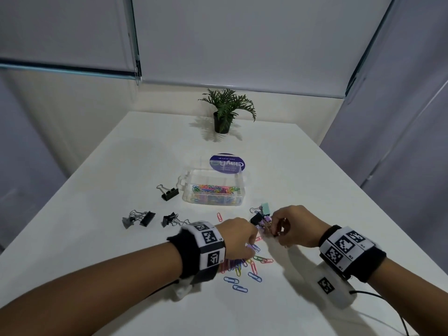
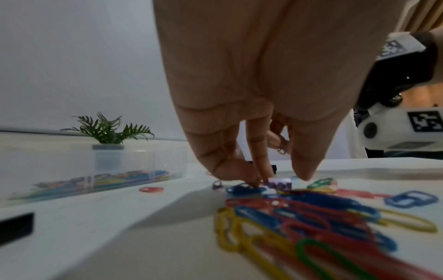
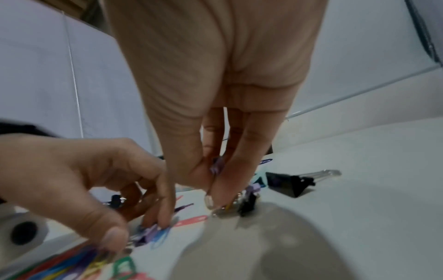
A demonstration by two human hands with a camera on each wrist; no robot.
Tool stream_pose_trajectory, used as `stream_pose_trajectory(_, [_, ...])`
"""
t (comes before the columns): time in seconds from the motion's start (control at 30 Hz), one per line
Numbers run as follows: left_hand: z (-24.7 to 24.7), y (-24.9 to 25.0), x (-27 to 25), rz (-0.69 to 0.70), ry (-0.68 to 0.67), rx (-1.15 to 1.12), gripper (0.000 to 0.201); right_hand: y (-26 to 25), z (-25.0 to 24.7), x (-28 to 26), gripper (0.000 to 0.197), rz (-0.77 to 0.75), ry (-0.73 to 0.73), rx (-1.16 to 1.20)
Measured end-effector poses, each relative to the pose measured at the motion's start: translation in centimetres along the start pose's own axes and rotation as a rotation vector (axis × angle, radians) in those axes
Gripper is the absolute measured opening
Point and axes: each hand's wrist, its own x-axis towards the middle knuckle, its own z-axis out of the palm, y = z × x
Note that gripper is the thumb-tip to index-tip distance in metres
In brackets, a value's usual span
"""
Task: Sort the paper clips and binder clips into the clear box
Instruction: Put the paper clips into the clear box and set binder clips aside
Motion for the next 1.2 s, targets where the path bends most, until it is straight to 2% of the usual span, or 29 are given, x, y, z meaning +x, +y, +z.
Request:
stream_pose_trajectory(0.17, [-0.2,0.4,0.6,-0.031,-0.007,-0.038,0.017,1.1,0.1,0.5,0.023,0.021,-0.068,-0.089])
stream_pose_trajectory(0.27, [-0.5,0.0,0.3,-0.029,0.015,-0.07,0.002,1.1,0.7,0.8,0.012,-0.005,-0.012,-0.198])
stream_pose_trajectory(0.37, [-0.7,-0.9,0.2,-0.016,0.005,-0.065,0.012,0.3,1.2,0.7,0.013,-0.103,0.064,-0.246])
stream_pose_trajectory(0.5, [-1.4,-2.3,-0.3,-0.029,0.066,-0.051,0.016,-1.4,1.9,0.4,0.015,-0.236,0.022,-0.241])
stream_pose_trajectory(0.53, [-1.7,-2.8,-0.4,-0.03,0.099,-0.061,0.016,-1.7,2.1,0.3,0.021,-0.248,-0.002,-0.231])
stream_pose_trajectory(0.63, [-2.9,-4.6,-1.0,-0.067,0.167,-0.066,0.015,-2.1,2.5,0.2,0.058,-0.191,-0.105,-0.221])
stream_pose_trajectory(0.7, [-3.8,-6.1,-1.4,-0.107,0.18,0.009,0.009,-2.2,2.7,0.3,0.066,-0.151,-0.14,-0.224])
stream_pose_trajectory(0.77, [-4.3,-7.5,-1.6,-0.163,0.152,0.124,0.004,-2.1,2.9,0.6,0.058,-0.135,-0.131,-0.198])
stream_pose_trajectory(0.9, [-3.9,-9.2,-1.9,-0.279,0.048,0.266,0.005,-2.6,3.6,0.7,0.022,-0.186,-0.142,-0.121])
stream_pose_trajectory(1.03, [-2.9,-9.2,-1.4,-0.261,0.035,0.347,0.016,-3.2,4.1,0.1,0.016,-0.241,-0.181,-0.101])
stream_pose_trajectory(1.1, [-2.8,-8.9,-0.9,-0.212,0.08,0.311,0.027,-3.5,3.5,-0.1,0.021,-0.241,-0.151,-0.091])
stream_pose_trajectory(1.2, [-2.6,-7.8,-0.2,-0.129,0.11,0.222,0.041,-3.4,2.5,-0.9,0.053,-0.152,-0.123,-0.144])
